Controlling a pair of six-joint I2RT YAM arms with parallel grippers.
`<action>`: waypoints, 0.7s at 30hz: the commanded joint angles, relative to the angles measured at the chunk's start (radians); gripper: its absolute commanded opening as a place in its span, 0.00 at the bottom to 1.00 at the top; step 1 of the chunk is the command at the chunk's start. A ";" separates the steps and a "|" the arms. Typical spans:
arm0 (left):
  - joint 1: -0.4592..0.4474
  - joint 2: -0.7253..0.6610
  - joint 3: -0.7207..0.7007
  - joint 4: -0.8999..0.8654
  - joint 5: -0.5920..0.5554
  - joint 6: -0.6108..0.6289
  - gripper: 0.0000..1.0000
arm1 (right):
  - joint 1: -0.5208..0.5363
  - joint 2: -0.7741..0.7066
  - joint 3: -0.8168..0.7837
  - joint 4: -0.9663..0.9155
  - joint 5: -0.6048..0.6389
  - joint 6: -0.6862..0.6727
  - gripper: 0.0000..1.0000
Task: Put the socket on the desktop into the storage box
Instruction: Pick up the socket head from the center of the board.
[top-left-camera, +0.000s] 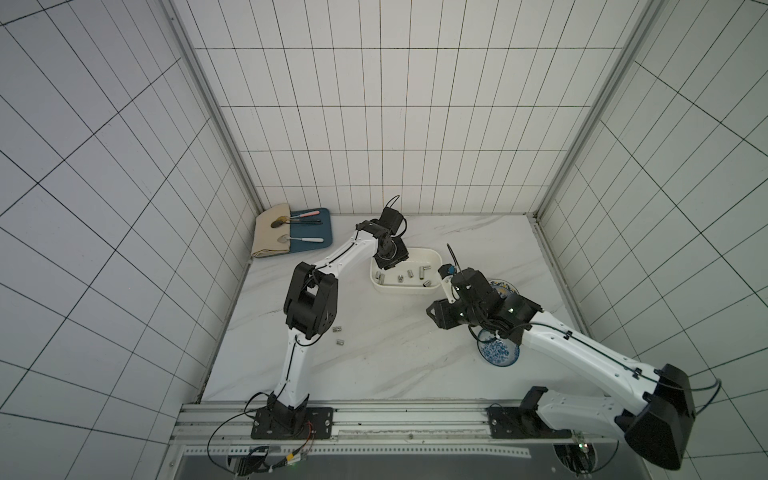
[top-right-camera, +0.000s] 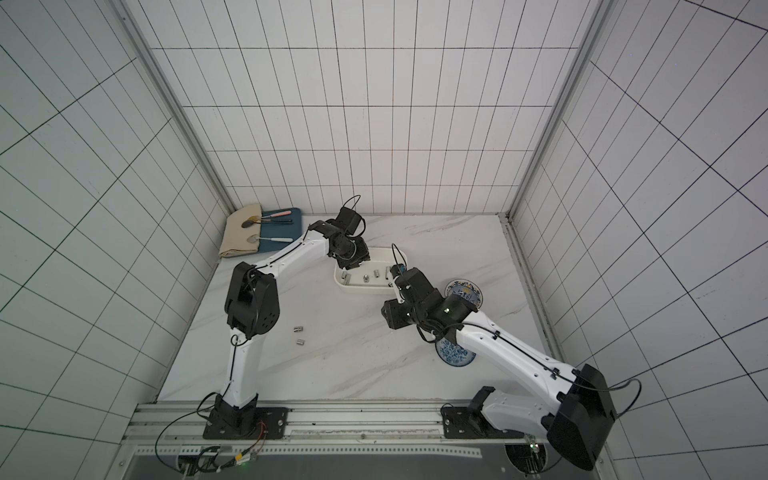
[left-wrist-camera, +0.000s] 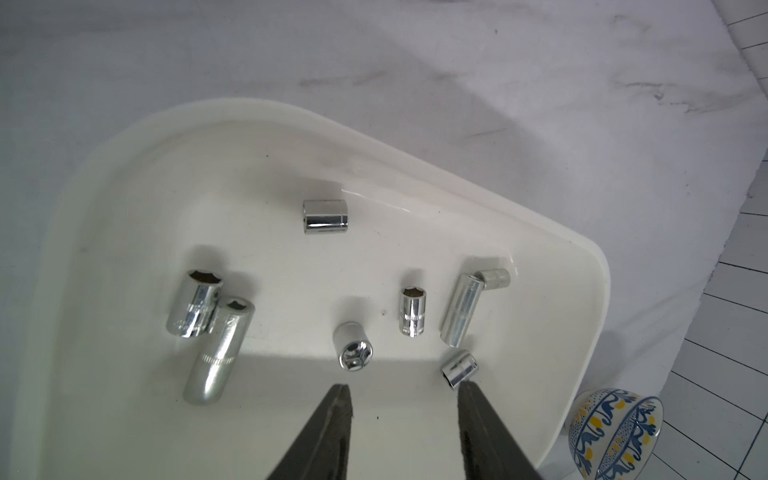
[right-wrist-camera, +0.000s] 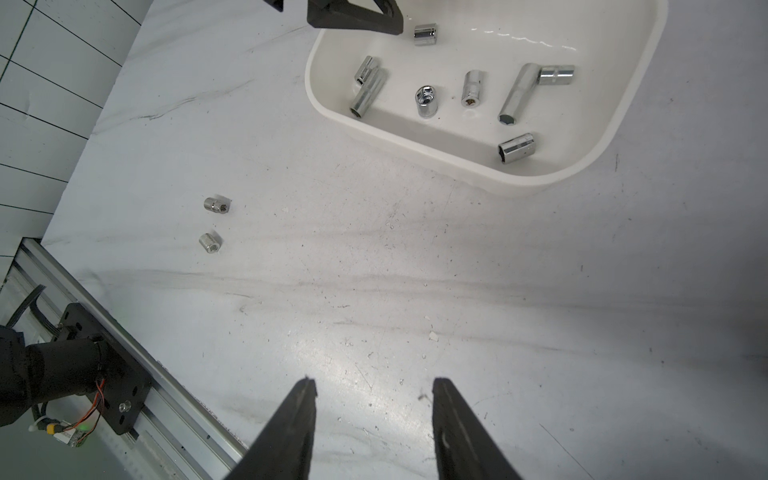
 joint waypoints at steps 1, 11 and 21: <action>0.000 -0.093 -0.077 0.000 -0.043 0.039 0.48 | -0.007 -0.017 -0.023 -0.010 -0.016 0.009 0.49; 0.016 -0.359 -0.399 -0.024 -0.136 0.115 0.55 | 0.044 0.055 0.011 -0.003 -0.028 -0.011 0.49; 0.090 -0.604 -0.695 -0.099 -0.199 0.164 0.63 | 0.087 0.100 0.034 0.023 -0.034 -0.007 0.49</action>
